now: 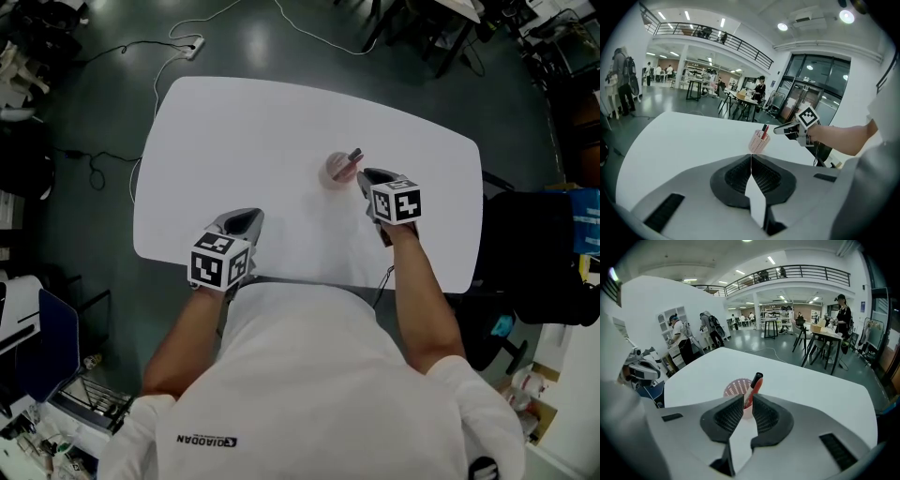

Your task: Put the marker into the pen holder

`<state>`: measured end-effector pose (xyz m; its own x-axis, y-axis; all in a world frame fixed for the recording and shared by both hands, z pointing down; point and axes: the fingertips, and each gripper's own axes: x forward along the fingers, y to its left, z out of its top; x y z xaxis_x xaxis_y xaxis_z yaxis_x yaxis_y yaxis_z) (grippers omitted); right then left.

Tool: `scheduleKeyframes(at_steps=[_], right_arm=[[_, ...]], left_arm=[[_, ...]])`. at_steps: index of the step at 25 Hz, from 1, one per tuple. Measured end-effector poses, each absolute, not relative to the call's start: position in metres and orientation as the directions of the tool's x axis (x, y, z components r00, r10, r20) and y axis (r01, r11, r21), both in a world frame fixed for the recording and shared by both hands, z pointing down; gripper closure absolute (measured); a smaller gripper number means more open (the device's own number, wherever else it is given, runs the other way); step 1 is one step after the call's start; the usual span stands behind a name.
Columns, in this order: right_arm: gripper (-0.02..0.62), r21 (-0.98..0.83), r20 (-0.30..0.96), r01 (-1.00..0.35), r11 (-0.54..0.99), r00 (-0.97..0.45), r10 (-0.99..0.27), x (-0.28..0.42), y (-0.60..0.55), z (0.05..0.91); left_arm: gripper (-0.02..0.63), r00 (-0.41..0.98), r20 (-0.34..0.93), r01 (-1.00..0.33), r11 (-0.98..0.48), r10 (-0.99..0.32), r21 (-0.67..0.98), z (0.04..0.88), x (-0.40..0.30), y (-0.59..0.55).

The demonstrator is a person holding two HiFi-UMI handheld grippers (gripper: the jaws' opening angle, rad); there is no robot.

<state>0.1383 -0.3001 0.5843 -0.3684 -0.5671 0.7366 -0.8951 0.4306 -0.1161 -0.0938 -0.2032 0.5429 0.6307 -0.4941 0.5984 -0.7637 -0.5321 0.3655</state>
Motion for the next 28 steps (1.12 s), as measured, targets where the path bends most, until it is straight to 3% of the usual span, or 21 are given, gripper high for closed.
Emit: scheduleKeyframes(at_steps=[8, 17, 21, 28], right_arm=[[0.532, -0.107, 0.699, -0.907, 0.407, -0.36, -0.619, 0.113, -0.274, 0.573], [0.575, -0.283, 0.532, -0.898, 0.337, -0.439, -0.723, 0.096, -0.2, 0.534], [0.577, -0.32, 0.455, -0.871, 0.373, -0.486, -0.746, 0.098, -0.177, 0.507], [0.577, -0.33, 0.426, -0.826, 0.458, -0.563, -0.709, 0.093, -0.126, 0.476]], left_arm=[[0.577, 0.667, 0.593, -0.714, -0.615, -0.451, 0.335, 0.536, -0.103, -0.207], [0.577, 0.739, 0.567, -0.607, -0.726, -0.365, 0.324, 0.524, -0.069, -0.197], [0.577, 0.762, 0.527, -0.584, -0.75, -0.376, 0.311, 0.503, -0.042, -0.195], [0.577, 0.777, 0.462, -0.589, -0.752, -0.428, 0.295, 0.464, -0.015, -0.154]])
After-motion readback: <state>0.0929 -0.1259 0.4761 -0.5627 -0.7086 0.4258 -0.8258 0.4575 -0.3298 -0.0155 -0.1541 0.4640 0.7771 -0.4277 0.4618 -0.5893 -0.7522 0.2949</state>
